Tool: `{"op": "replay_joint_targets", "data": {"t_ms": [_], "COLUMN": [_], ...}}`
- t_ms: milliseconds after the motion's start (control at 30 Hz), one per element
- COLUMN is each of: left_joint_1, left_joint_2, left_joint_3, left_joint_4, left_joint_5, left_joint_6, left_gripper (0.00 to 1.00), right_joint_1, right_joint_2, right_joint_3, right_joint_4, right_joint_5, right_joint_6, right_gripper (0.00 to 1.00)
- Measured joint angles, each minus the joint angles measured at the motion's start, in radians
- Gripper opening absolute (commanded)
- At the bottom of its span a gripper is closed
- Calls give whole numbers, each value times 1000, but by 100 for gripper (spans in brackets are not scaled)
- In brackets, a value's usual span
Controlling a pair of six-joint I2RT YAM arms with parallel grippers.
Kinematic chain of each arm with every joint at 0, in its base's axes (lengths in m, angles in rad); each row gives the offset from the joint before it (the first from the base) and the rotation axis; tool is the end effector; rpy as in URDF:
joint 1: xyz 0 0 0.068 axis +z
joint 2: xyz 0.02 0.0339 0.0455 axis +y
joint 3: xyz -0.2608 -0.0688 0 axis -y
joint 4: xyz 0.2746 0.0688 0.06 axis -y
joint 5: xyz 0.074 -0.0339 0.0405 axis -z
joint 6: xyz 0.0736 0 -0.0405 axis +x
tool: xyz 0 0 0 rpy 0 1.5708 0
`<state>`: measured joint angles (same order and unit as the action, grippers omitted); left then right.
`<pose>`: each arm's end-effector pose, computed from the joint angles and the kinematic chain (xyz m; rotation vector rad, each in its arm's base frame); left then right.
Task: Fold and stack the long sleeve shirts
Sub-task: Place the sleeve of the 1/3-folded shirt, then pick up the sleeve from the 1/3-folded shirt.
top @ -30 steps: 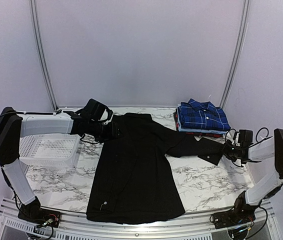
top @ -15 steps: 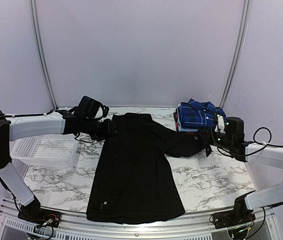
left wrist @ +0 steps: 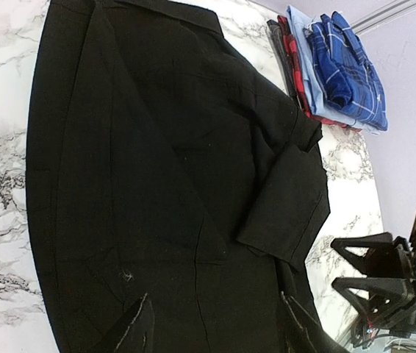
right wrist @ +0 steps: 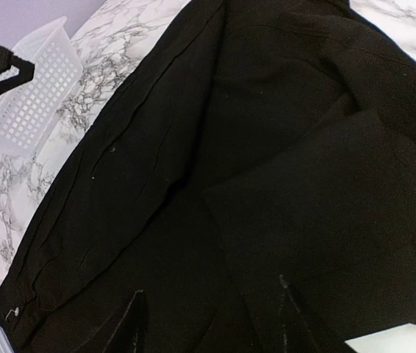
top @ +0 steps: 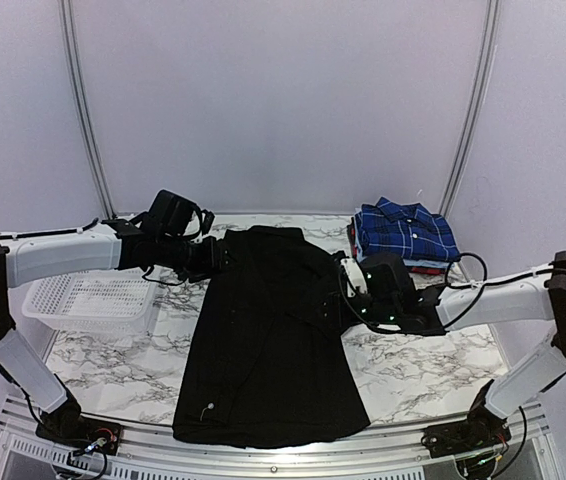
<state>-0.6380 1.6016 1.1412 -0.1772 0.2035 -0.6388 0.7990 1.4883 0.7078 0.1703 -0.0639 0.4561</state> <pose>0.3270 -0.2610 0.2190 0.1200 2.3523 -0.8989 0.2454 0.2589 0.1383 -0.4279 2.2481 0.7592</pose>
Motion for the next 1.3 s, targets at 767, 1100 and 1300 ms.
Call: {"op": "replay_joint_targets", "data": {"t_ms": [767,1100,1300], "left_joint_1": [-9,-11,-20], "left_joint_2": [0,-2,-2], "left_joint_3": [-8,-13,-13], "left_joint_4": [-18,-35,-36], "left_joint_5": [25,25,26], "left_joint_6": [0,11,21], "left_gripper": [60,60,60], "right_joint_1": [-352,-357,-357], "right_joint_2": [45,118,137], "right_joint_3": [-62,-48,-38], "right_joint_4": [5,-7,-25], "right_joint_5": [-183,-285,-303], "right_joint_6": [-123,-161,-168], "right_gripper": [56,49,29]}}
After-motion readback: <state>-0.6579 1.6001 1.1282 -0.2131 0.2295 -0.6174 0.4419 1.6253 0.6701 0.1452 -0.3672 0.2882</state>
